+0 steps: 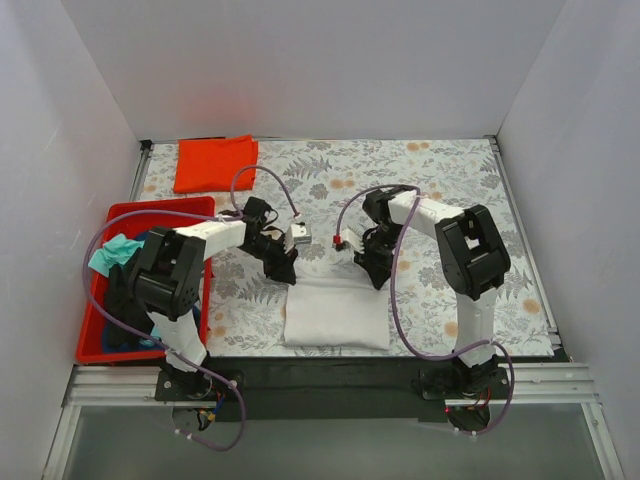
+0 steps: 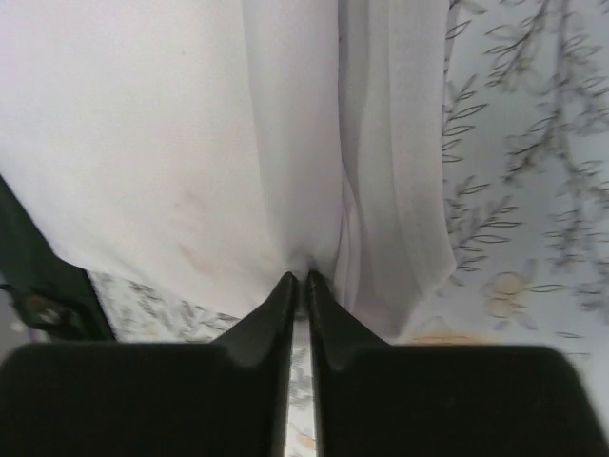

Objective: Fold and stack the t-shirts
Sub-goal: Fold the tshirt

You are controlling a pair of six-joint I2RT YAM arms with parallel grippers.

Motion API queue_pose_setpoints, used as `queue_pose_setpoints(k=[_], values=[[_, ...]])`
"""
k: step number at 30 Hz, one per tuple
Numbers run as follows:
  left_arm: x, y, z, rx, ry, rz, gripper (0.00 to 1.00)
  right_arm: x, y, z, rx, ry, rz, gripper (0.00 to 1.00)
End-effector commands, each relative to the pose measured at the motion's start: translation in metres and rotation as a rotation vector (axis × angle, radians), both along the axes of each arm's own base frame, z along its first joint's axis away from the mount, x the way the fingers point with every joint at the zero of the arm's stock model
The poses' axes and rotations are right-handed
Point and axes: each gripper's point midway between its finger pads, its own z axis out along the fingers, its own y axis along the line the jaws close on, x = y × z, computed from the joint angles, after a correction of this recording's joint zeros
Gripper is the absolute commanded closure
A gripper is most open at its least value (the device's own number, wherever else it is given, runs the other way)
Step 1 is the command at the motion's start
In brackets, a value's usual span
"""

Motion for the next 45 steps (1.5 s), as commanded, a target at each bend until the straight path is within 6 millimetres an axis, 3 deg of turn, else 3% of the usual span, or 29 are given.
queue_pose_setpoints(k=[1, 4, 8, 11, 15, 16, 20, 27, 30, 34, 35, 37, 38, 41, 45], values=[[0.001, 0.001, 0.029, -0.047, -0.068, 0.038, 0.79, -0.02, 0.013, 0.022, 0.083, 0.094, -0.12, 0.74], [0.006, -0.005, 0.06, -0.11, -0.132, 0.04, 0.65, -0.01, 0.025, 0.054, 0.188, 0.129, -0.237, 0.42], [0.019, -0.027, 0.096, -0.17, -0.253, 0.03, 0.56, 0.021, 0.036, 0.097, 0.344, 0.173, -0.392, 0.41], [0.021, -0.051, 0.103, -0.18, -0.311, 0.012, 0.54, 0.048, 0.042, 0.111, 0.433, 0.259, -0.501, 0.49], [0.024, -0.081, 0.085, -0.154, -0.305, 0.002, 0.53, 0.062, 0.057, 0.103, 0.47, 0.392, -0.565, 0.69], [0.026, -0.085, 0.073, -0.132, -0.291, 0.006, 0.52, 0.067, 0.063, 0.099, 0.482, 0.439, -0.596, 0.77], [0.026, -0.105, 0.055, -0.113, -0.303, -0.02, 0.5, 0.078, 0.077, 0.085, 0.485, 0.459, -0.627, 0.99], [0.016, -0.119, 0.036, -0.088, -0.288, -0.067, 0.53, 0.071, 0.091, 0.062, 0.441, 0.502, -0.63, 0.99], [0.008, -0.121, 0.036, -0.095, -0.272, -0.086, 0.63, 0.066, 0.094, 0.058, 0.429, 0.509, -0.622, 0.99], [-0.001, -0.12, 0.04, -0.113, -0.264, -0.107, 0.85, 0.061, 0.095, 0.048, 0.405, 0.509, -0.615, 0.99], [-0.006, -0.12, 0.04, -0.114, -0.252, -0.116, 0.86, 0.06, 0.095, 0.046, 0.401, 0.511, -0.614, 0.99], [-0.009, -0.118, 0.036, -0.099, -0.244, -0.123, 0.81, 0.058, 0.096, 0.043, 0.395, 0.512, -0.606, 0.99], [-0.012, -0.118, 0.034, -0.09, -0.234, -0.125, 0.7, 0.057, 0.096, 0.042, 0.394, 0.513, -0.606, 0.99], [-0.013, -0.118, 0.031, -0.084, -0.219, -0.122, 0.61, 0.055, 0.097, 0.041, 0.393, 0.513, -0.597, 0.99], [-0.013, -0.118, 0.026, -0.069, -0.213, -0.124, 0.62, 0.051, 0.097, 0.039, 0.386, 0.516, -0.593, 0.99]])
